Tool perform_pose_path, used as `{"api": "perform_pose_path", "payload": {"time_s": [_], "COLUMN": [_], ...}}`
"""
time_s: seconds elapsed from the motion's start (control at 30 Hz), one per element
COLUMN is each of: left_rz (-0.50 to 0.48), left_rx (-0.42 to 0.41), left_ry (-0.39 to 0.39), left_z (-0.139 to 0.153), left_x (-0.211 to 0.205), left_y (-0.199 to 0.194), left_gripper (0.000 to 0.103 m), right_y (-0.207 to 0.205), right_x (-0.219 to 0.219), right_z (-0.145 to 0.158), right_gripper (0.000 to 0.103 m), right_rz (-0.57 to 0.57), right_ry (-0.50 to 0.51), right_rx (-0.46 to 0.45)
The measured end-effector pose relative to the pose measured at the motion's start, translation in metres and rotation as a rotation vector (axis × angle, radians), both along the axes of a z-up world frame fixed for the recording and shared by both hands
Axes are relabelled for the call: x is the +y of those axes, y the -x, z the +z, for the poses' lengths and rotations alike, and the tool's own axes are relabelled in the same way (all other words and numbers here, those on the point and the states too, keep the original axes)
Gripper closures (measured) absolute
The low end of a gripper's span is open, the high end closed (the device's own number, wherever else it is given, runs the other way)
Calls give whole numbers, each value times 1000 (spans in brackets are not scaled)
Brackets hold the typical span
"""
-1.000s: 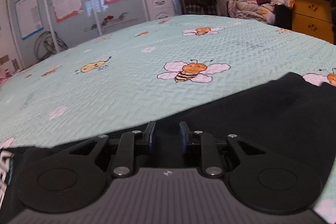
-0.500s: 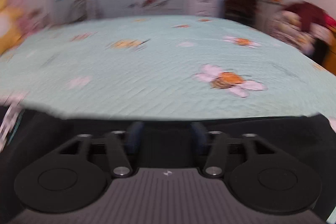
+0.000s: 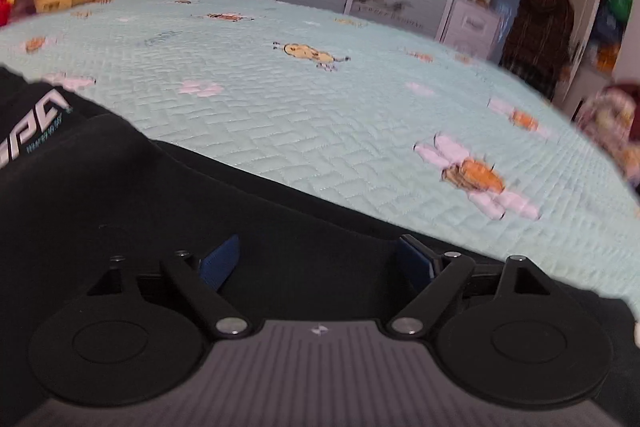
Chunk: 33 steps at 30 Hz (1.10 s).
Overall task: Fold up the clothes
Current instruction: 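Open both grippers and withdraw from the stacked pants and garment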
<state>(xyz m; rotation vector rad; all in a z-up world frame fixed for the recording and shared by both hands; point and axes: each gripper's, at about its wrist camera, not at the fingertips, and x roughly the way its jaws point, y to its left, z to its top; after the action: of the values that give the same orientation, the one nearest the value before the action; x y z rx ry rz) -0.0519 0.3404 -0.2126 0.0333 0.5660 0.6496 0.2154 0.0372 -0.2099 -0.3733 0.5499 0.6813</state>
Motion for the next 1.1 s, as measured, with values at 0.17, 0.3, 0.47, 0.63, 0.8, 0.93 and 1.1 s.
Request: {"api": "perform_pose_path", "payload": {"time_s": [0.17, 0.3, 0.47, 0.63, 0.8, 0.93, 1.1], "left_rz": [4, 8, 9, 10, 11, 13, 14], "left_rx": [-15, -17, -13, -13, -16, -16, -12], "left_ry": [53, 71, 58, 59, 65, 59, 54], "left_z": [-3, -3, -3, -3, -4, -5, -6], "left_x": [11, 12, 8, 8, 8, 7, 6], "left_y": [3, 4, 3, 2, 2, 3, 2], "left_gripper": [21, 20, 20, 20, 19, 19, 18], "right_y": [-5, -4, -14, -25, -17, 1, -26], "right_x": [1, 7, 6, 3, -18, -65, -133], "right_z": [4, 9, 22, 19, 16, 23, 8], "right_gripper": [57, 91, 101, 102, 79, 77, 74], "right_rz": [28, -13, -79, -117, -187, -342, -573], "right_ry": [-39, -69, -131, -156, -263, -278, -133], "right_rx": [87, 117, 120, 128, 140, 48, -7]}}
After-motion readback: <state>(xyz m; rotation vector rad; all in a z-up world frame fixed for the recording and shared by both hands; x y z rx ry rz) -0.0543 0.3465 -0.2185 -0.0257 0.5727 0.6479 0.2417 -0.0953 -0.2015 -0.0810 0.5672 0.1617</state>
